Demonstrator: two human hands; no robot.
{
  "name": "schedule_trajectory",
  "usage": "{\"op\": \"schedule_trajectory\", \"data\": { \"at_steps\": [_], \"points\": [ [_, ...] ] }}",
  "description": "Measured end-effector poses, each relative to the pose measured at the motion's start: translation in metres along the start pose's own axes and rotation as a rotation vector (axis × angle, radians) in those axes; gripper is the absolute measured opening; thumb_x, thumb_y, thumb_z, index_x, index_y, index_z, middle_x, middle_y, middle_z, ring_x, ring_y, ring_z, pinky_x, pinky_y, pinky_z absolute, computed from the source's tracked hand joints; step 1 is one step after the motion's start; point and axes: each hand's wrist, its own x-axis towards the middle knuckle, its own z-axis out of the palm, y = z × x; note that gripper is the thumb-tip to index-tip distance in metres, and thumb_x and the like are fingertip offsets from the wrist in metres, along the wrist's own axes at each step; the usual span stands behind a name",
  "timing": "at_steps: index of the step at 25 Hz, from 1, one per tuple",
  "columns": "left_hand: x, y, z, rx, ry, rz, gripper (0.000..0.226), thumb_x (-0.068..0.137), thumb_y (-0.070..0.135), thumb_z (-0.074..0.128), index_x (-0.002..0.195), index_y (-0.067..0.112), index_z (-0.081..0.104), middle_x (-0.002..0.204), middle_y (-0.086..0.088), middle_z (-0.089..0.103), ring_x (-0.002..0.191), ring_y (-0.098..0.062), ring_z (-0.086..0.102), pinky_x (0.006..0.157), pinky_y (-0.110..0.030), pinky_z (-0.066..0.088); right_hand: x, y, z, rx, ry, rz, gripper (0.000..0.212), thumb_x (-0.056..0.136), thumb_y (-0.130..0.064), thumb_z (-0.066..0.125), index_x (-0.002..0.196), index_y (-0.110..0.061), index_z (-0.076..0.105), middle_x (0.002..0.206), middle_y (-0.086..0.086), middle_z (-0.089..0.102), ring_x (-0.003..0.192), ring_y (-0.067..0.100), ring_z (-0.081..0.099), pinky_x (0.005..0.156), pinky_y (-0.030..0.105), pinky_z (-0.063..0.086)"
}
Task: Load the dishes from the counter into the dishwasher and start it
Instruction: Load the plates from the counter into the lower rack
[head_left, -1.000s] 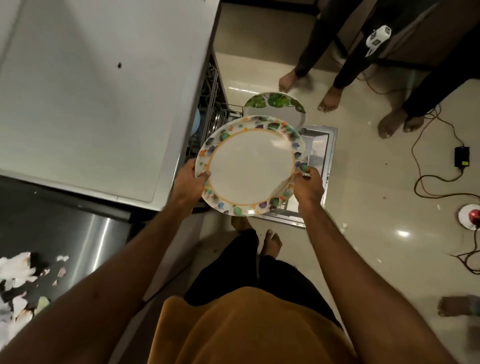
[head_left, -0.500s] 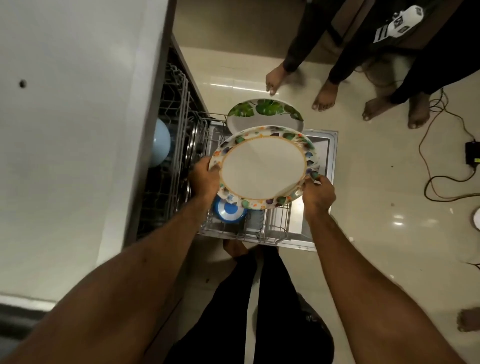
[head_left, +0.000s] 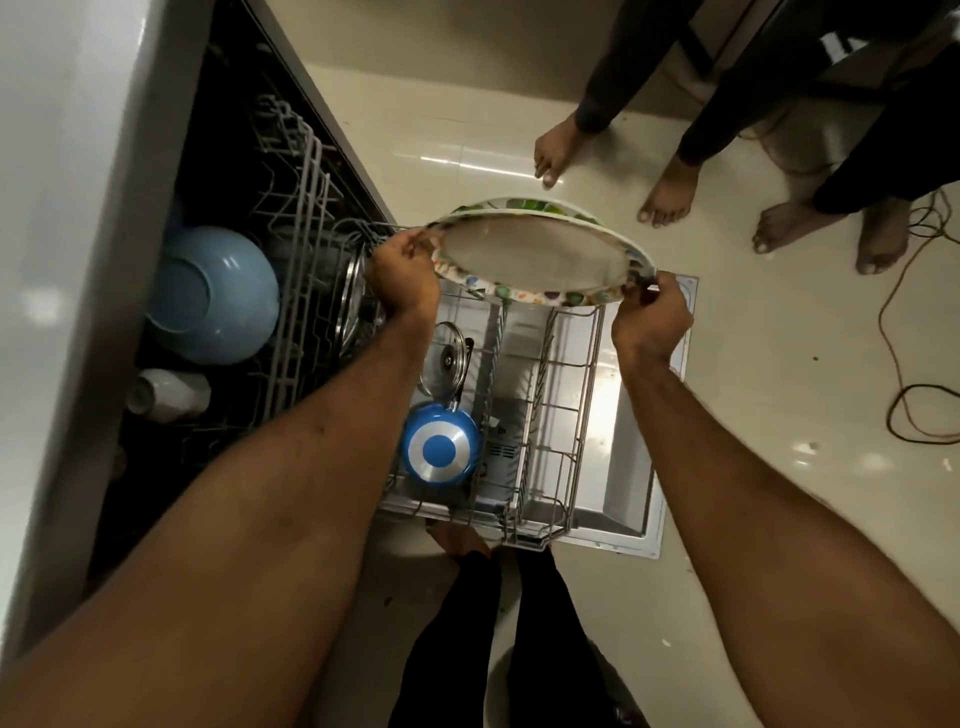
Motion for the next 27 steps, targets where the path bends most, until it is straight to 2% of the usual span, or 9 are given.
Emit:
{"op": "schedule_trajectory", "data": {
  "at_steps": [2,5,8,11,13,16,19,23,27],
  "points": [
    [0.006,-0.003,0.007,-0.021,0.014,-0.001,0.031,0.092,0.018,0.075,0.122,0.010,0.073,0.109,-0.001,0.076,0.099,-0.011,0.071,0.076,-0.013,0.056,0.009,0.001,0.008,0.016,-0.024,0.003,0.023,0.101,-0.007,0.056,0.119,-0.004,0.070,0.106,0.010,0.075,0.090,0.014,0.063,0.071,0.007,0.034],
    [0.008,-0.008,0.011,-0.029,0.031,-0.011,0.033,0.093,0.014,0.074,0.125,0.006,0.070,0.112,-0.003,0.075,0.095,-0.008,0.067,0.067,-0.006,0.052,0.014,0.002,0.017,0.022,-0.046,0.017,0.026,0.100,-0.006,0.054,0.122,-0.004,0.070,0.105,0.009,0.074,0.092,0.016,0.066,0.071,0.008,0.035],
    [0.010,-0.014,0.013,-0.030,0.047,-0.038,0.033,0.093,0.013,0.073,0.125,0.006,0.069,0.113,-0.007,0.075,0.094,-0.010,0.069,0.063,-0.009,0.052,0.014,0.002,0.025,0.003,-0.055,0.024,0.025,0.101,-0.006,0.056,0.121,-0.006,0.070,0.103,0.006,0.072,0.090,0.012,0.061,0.073,0.007,0.034],
    [0.012,-0.018,0.015,-0.006,0.054,-0.049,0.033,0.094,0.014,0.072,0.126,0.007,0.070,0.114,-0.006,0.075,0.096,-0.010,0.068,0.067,-0.011,0.053,0.017,0.007,0.032,0.065,-0.088,0.036,0.022,0.100,-0.004,0.057,0.118,-0.006,0.070,0.100,0.003,0.069,0.089,0.012,0.059,0.073,0.011,0.039],
    [0.015,-0.020,0.019,0.022,0.048,-0.057,0.031,0.096,0.015,0.069,0.127,0.009,0.069,0.115,-0.005,0.075,0.096,-0.010,0.068,0.065,-0.010,0.053,0.020,0.012,0.033,0.060,-0.156,0.041,0.022,0.102,-0.010,0.055,0.120,-0.010,0.067,0.099,0.000,0.064,0.088,0.012,0.057,0.077,0.022,0.042],
    [0.018,-0.025,0.025,0.064,0.029,-0.060,0.028,0.099,0.015,0.066,0.127,0.011,0.070,0.117,-0.001,0.074,0.096,-0.008,0.065,0.061,-0.004,0.049,0.026,0.019,0.035,-0.022,-0.223,0.042,0.022,0.104,-0.017,0.053,0.123,-0.015,0.064,0.101,-0.003,0.062,0.089,0.011,0.056,0.071,0.019,0.041],
    [0.021,-0.029,0.031,0.048,0.020,-0.040,0.026,0.099,0.014,0.066,0.123,0.011,0.072,0.112,-0.001,0.075,0.091,-0.004,0.062,0.064,-0.004,0.050,0.031,0.019,0.043,0.064,-0.123,0.050,0.020,0.102,-0.010,0.060,0.120,-0.009,0.069,0.100,-0.001,0.067,0.091,0.010,0.060,0.078,0.012,0.050],
    [0.022,-0.031,0.034,0.075,0.002,0.008,0.022,0.099,0.015,0.066,0.119,0.012,0.074,0.107,0.001,0.074,0.089,-0.004,0.063,0.062,0.000,0.046,0.027,0.017,0.040,0.022,-0.088,-0.008,0.020,0.100,-0.006,0.064,0.119,-0.004,0.070,0.100,-0.002,0.067,0.092,0.009,0.061,0.070,-0.005,0.036],
    [0.024,-0.032,0.033,0.109,-0.014,0.097,0.018,0.102,0.023,0.062,0.114,0.018,0.075,0.107,-0.001,0.072,0.091,-0.008,0.065,0.069,-0.012,0.053,0.027,0.015,0.033,0.015,-0.053,-0.073,0.023,0.101,-0.007,0.062,0.123,-0.009,0.069,0.102,-0.005,0.064,0.091,0.010,0.061,0.078,0.008,0.042]
  ]
}}
